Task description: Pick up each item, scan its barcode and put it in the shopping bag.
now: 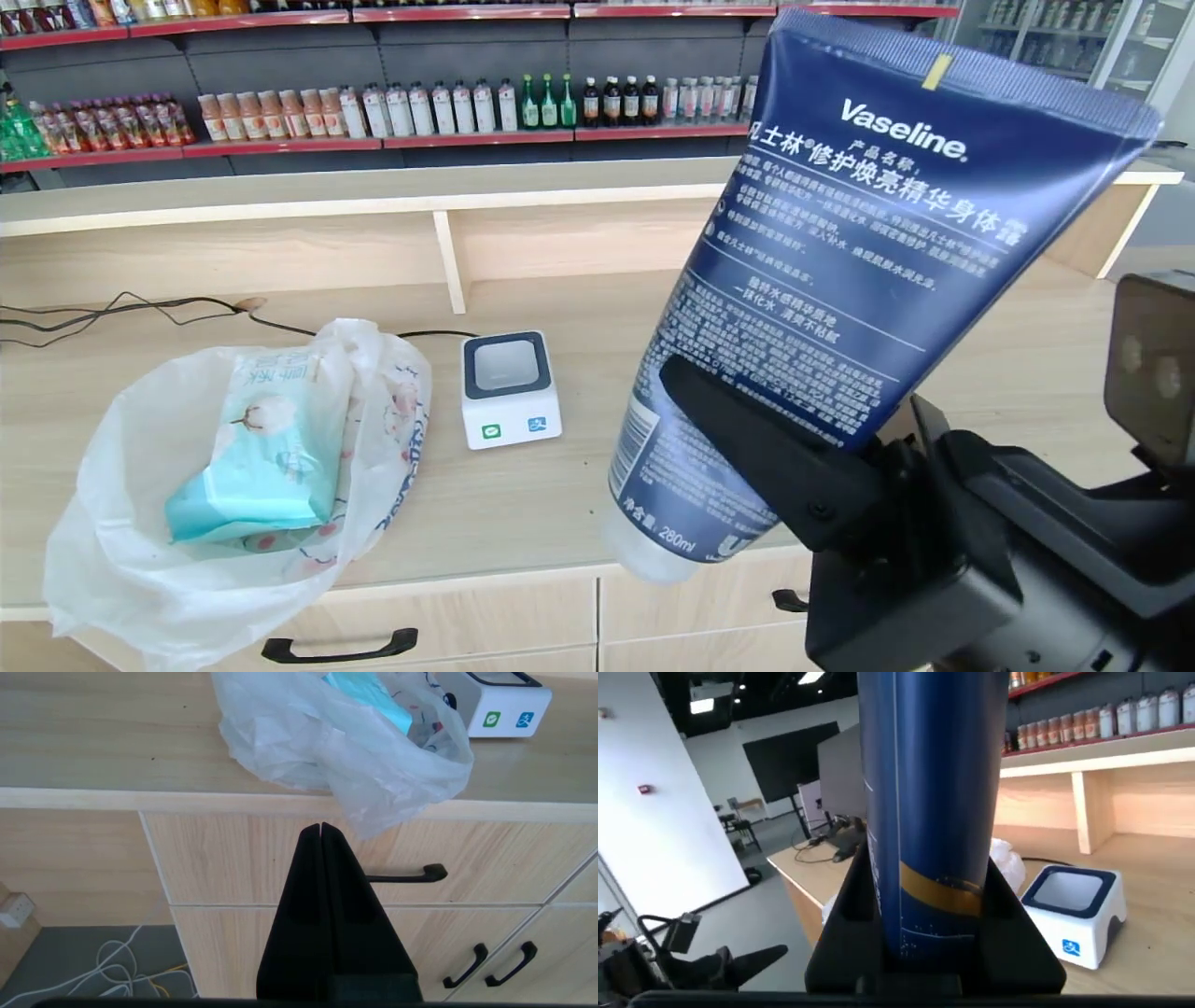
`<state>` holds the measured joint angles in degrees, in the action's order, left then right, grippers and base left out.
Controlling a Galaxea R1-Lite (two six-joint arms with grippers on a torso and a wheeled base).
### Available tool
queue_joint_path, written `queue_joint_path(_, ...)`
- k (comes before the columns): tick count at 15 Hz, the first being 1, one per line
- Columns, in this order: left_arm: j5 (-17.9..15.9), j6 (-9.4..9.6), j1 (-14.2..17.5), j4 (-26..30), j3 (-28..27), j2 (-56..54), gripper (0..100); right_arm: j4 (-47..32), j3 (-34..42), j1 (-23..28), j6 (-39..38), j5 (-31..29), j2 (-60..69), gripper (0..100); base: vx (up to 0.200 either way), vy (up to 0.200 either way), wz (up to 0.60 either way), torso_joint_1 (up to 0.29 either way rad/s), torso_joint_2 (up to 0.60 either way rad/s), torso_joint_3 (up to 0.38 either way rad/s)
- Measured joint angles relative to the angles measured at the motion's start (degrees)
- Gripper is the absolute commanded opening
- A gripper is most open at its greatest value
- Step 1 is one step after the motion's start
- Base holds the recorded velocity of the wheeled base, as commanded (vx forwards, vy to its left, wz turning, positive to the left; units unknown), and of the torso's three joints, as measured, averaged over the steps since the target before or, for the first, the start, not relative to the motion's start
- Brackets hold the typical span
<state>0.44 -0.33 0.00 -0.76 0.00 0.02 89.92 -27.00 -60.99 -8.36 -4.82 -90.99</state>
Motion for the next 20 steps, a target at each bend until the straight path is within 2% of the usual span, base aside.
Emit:
queue_joint_path(3, 0.0, 0.01, 0.0, 0.0, 0.0, 0.0, 0, 0.0, 2.5, 3.9, 4.3, 0.1, -0.5, 0, 0.000, 0.000, 0.00, 0.000, 0.00, 0.000)
queue_joint_path(8, 0.0, 0.11, 0.0, 0.1, 0.0, 0.0, 0, 0.0, 2.0, 16.9, 11.3, 1.8, -3.9, 0, 0.000, 0.000, 0.00, 0.000, 0.00, 0.000)
queue_joint_path(12, 0.0, 0.01, 0.0, 0.1, 0.0, 0.0, 0, 0.0, -1.8, 28.4, 14.9, 4.3, -6.1, 0, 0.000, 0.000, 0.00, 0.000, 0.00, 0.000)
queue_joint_path(13, 0.0, 0.01, 0.0, 0.1, 0.0, 0.0, 0, 0.0, -2.9, 30.6, 15.2, 4.3, -6.4, 0, -0.200, 0.000, 0.00, 0.002, 0.00, 0.007)
queue_joint_path(17, 0.0, 0.01, 0.0, 0.1, 0.0, 0.0, 0, -0.2, -4.0, 33.7, 15.2, 4.4, -7.2, 0, -0.050, 0.000, 0.00, 0.002, 0.00, 0.001)
queue_joint_path(20, 0.0, -0.05, 0.0, 0.1, 0.0, 0.0, 0, -0.3, -3.9, 34.3, 15.1, 4.4, -7.5, 0, 0.000, 0.200, 0.00, -0.001, 0.00, 0.007)
